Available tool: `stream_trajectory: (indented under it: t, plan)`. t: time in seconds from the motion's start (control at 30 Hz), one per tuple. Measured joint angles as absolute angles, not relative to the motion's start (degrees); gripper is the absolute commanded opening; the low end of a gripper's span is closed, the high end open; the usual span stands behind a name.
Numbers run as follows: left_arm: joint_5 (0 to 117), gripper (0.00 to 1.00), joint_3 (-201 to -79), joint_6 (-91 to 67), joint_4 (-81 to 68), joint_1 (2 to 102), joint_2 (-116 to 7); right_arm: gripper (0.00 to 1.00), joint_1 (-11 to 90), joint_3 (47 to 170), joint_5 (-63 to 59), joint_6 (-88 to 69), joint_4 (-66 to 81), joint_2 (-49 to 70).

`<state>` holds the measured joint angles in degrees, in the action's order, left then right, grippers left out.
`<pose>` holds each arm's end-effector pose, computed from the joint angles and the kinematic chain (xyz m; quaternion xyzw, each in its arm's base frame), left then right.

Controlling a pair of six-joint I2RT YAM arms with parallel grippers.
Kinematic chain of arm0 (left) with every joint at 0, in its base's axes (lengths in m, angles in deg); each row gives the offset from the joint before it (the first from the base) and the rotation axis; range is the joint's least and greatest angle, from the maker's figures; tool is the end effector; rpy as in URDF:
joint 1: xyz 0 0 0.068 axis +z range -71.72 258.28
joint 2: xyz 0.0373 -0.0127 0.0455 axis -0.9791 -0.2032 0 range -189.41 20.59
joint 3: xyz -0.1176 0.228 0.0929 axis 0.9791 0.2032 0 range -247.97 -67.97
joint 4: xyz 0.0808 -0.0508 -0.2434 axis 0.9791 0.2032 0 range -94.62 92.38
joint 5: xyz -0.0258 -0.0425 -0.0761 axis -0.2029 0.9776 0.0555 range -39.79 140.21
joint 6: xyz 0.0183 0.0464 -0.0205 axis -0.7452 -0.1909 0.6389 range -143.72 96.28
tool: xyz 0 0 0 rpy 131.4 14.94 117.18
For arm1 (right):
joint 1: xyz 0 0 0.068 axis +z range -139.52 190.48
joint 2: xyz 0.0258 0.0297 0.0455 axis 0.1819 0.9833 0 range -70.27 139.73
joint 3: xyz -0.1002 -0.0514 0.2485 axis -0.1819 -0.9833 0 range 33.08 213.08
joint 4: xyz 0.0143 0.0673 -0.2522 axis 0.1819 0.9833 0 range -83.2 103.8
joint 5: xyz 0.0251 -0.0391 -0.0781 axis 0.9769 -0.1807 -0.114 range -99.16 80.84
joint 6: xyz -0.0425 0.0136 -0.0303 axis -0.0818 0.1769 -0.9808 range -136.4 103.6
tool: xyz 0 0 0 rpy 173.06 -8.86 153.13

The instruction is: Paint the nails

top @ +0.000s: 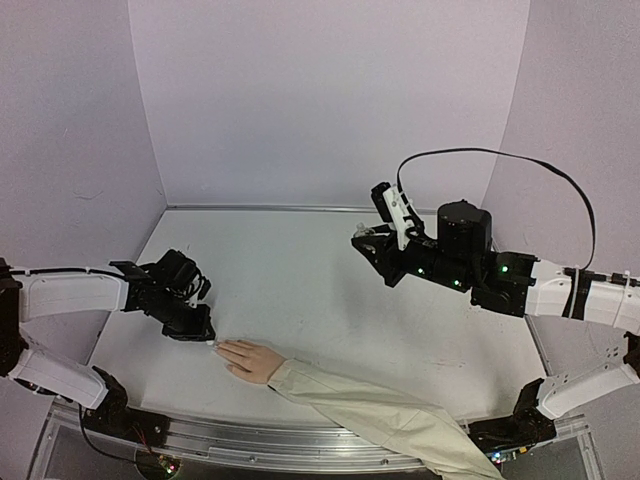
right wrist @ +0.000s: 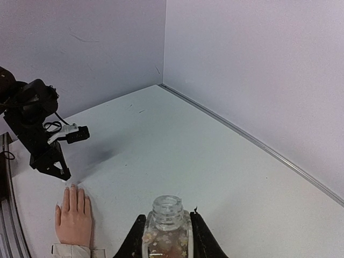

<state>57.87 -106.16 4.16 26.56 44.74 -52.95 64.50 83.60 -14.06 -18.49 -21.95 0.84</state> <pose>0.1835 -0.1273 0.1737 0.0617 0.9751 -0.1598 0.1411 0.1747 0.2355 0.3488 -0.2792 0.5927 0.3053 0.6910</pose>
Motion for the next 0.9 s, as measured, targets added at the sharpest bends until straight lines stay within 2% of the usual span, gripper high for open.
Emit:
stream_trajectory:
  t: [0.9]
  plan:
    - [50.5,0.0,-105.8,3.3,26.4,44.8,-52.4,0.0,64.5,83.6,-14.1,-18.1,-22.0,0.8]
